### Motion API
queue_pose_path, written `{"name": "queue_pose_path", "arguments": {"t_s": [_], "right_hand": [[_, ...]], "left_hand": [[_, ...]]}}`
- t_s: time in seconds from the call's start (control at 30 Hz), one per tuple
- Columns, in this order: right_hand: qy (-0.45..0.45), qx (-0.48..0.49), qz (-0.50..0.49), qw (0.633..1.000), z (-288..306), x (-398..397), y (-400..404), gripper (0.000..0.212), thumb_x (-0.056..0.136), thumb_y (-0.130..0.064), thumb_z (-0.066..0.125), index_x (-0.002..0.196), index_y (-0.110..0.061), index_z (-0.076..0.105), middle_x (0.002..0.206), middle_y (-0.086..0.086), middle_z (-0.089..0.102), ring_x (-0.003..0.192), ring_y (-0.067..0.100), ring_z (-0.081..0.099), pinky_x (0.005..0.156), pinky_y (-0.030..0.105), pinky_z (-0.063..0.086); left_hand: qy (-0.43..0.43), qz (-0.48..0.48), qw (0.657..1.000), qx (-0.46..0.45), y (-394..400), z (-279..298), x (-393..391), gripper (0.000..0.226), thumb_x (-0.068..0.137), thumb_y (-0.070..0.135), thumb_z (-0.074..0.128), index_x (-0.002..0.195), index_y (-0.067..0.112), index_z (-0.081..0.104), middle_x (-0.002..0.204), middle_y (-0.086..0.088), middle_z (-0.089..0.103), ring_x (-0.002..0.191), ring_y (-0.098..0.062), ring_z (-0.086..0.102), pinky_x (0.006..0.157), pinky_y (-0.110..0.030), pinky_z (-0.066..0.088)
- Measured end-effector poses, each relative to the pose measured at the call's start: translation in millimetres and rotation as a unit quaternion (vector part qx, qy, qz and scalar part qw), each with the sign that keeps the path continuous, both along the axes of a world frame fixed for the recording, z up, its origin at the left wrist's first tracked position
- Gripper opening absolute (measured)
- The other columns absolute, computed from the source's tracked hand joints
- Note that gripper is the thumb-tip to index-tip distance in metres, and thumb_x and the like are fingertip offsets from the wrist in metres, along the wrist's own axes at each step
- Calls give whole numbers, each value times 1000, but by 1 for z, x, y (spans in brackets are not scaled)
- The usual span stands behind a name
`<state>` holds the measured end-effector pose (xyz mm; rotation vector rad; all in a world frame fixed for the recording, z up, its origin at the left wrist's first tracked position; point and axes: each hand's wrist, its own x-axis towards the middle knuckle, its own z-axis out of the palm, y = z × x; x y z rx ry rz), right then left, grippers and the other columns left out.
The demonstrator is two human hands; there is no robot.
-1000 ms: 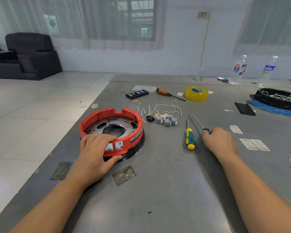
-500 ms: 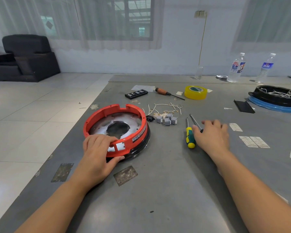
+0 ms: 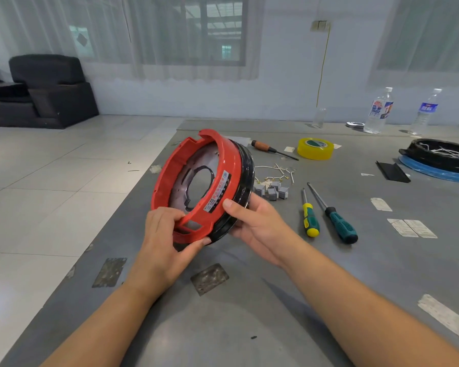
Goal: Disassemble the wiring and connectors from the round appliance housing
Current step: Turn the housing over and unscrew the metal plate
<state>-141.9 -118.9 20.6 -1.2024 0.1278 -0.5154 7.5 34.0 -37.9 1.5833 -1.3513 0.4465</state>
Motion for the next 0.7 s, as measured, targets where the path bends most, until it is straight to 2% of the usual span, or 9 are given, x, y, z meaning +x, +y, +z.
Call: {"name": "queue_pose_path", "arguments": {"t_s": [0.13,0.23,0.3,0.37,0.47,0.53,0.57,0.63,0.7], "right_hand": [[20,-142,-37,989,23,7,-5,24,94,-10,71,115,-19,66,113,8,76,102,23,74,80,37,62],[56,-305,-50,949,44,7,-9,31,88,-16,73,115,-30,64,115,1,75,108,21,72,95,47,57],[99,-425,-75,897,56,6,-12,32,87,-22,73,114,-33,63,112,-5,75,107,17,71,97,48,55],[159,-531,-96,827,64,2,-15,29,87,-30,73,114,-31,63,102,-9,74,97,15,70,87,43,56],[208,-663,-113,710,68,-6,-11,26,89,-36,71,113,-31,62,85,-12,66,87,21,65,69,34,47],[219,-725,-113,643,64,-11,-3,30,90,-40,68,118,-32,59,94,-3,69,91,27,64,68,35,47],[222,-748,-110,616,60,-13,2,32,91,-41,66,121,-33,57,99,0,70,93,29,65,70,37,50],[222,-785,-99,570,51,-15,11,31,93,-40,61,122,-34,54,104,2,69,97,33,65,74,40,53],[214,-818,-95,526,41,-15,21,28,94,-36,58,121,-33,52,105,4,69,96,35,65,67,37,46]], "left_hand": [[46,4,999,29,0,-1,3,55,81,58,74,122,26,55,117,18,49,112,-7,44,101,-4,31],[77,-17,996,42,2,0,3,54,86,61,68,131,38,49,130,16,51,130,-10,48,111,-15,34],[114,-23,993,8,2,2,4,54,91,55,64,137,30,50,139,5,53,137,-19,50,117,-36,40],[163,-18,985,-50,4,6,6,57,96,48,59,143,19,47,144,6,50,139,-22,49,118,-42,42],[229,14,966,-117,8,9,11,65,98,47,52,155,19,37,150,22,39,140,-13,45,115,-29,42],[271,32,953,-130,11,10,16,66,99,52,48,159,27,35,156,21,37,142,-9,43,110,-13,39],[292,35,947,-126,13,9,19,64,99,56,45,158,31,37,157,19,40,142,-10,44,110,-11,38],[341,16,934,-101,12,6,26,64,98,66,41,154,36,44,153,17,49,144,-14,48,122,-28,36],[389,-35,917,-77,9,3,32,69,98,71,40,154,32,49,153,10,55,145,-14,49,125,-47,35]]}}
